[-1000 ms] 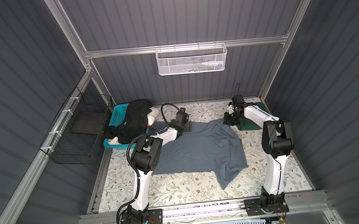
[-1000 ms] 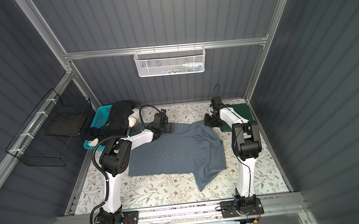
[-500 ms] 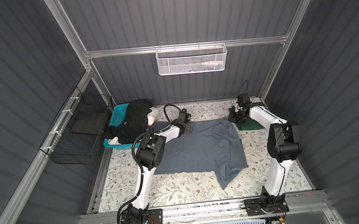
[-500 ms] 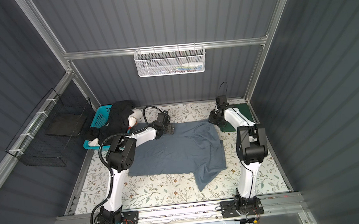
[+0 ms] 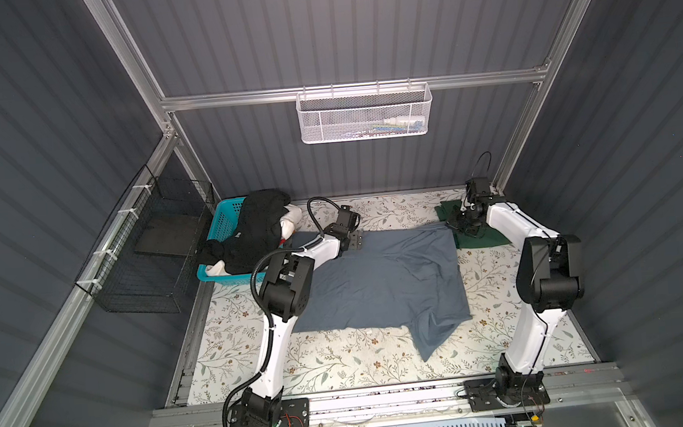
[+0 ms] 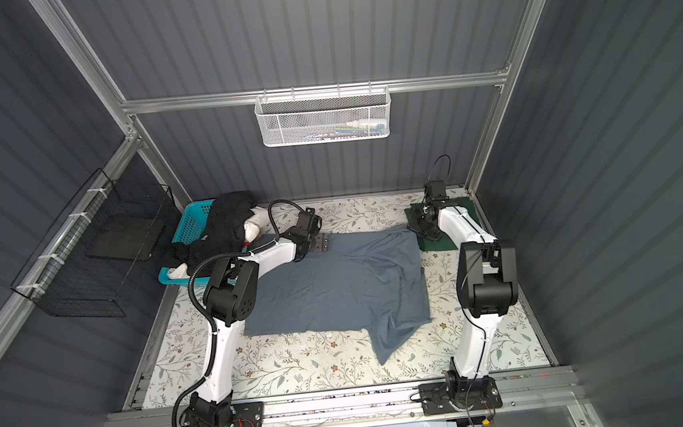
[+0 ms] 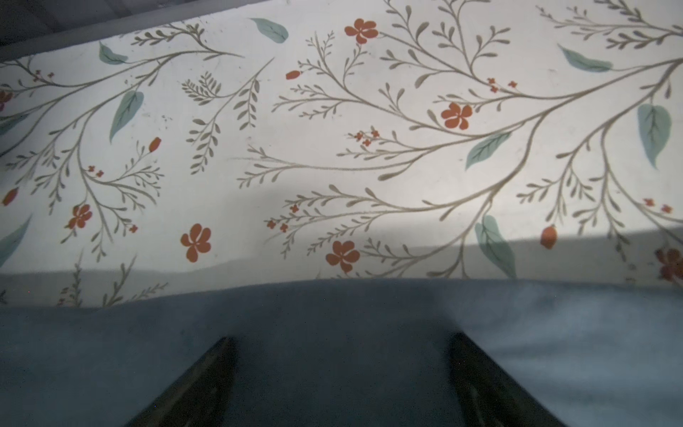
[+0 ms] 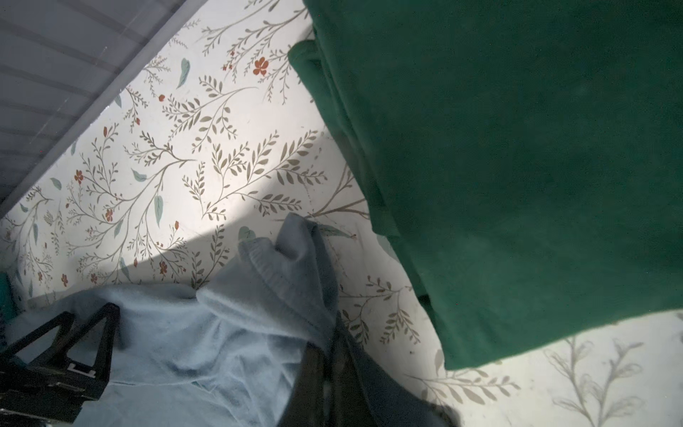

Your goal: Fold and stack the t-shirts

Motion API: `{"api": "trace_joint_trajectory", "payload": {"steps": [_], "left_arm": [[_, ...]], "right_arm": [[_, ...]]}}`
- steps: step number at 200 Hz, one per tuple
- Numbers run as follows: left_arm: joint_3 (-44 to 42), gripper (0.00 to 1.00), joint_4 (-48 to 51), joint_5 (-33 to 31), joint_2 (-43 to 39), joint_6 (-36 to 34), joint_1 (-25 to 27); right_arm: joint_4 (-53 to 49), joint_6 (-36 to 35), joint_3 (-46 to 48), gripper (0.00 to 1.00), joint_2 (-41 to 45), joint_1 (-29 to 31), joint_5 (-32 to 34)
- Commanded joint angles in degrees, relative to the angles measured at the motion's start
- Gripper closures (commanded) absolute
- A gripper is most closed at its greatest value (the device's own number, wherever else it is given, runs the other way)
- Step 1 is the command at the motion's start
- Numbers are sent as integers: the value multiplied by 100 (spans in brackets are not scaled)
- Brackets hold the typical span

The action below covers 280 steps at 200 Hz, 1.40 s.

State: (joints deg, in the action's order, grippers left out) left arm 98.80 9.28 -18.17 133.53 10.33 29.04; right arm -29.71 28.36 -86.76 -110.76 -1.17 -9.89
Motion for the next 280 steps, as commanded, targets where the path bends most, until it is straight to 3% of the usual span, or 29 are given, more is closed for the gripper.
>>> {"api": "trace_joint_trajectory", "payload": {"steps": [1,50,70,85,102,164,201,227,250,262,280], "left_arm": [[35,14,454,-164,267,-63,-74],[42,37,295,-251,341,-159,-74],[268,59,481,-218,480,-213,-69],[518,93,714,-258,627,-203,-70],[671,100,872,-376,717,-198,-74],[-256,100,113,-867,132,-126,-87],[-933,100,-422,-899,-340,14,-105],[-1273,100,-803,-564,-660,75,-82],[-1481,100,-1052,-438,-893,46,-75],[-1601,100,-1233,-347,-1021,-34,-70],[-1732,100,-1520,-279,-1166,-199,-31]], "right_arm": [[114,211,136,100,-16,-216,-223],[96,79,258,100,52,-291,-620],[317,149,490,100,140,-348,-869],[366,159,513,100,176,-362,-1173],[346,152,452,100,203,-366,-1222],[481,395,331,100,275,-393,-1406],[393,412,871,100,669,-287,-706],[34,-225,1227,75,743,162,-702],[-393,-620,1200,74,577,370,-792],[-509,-751,1205,68,541,366,-1146],[-506,-786,1156,65,658,359,-998]]}}
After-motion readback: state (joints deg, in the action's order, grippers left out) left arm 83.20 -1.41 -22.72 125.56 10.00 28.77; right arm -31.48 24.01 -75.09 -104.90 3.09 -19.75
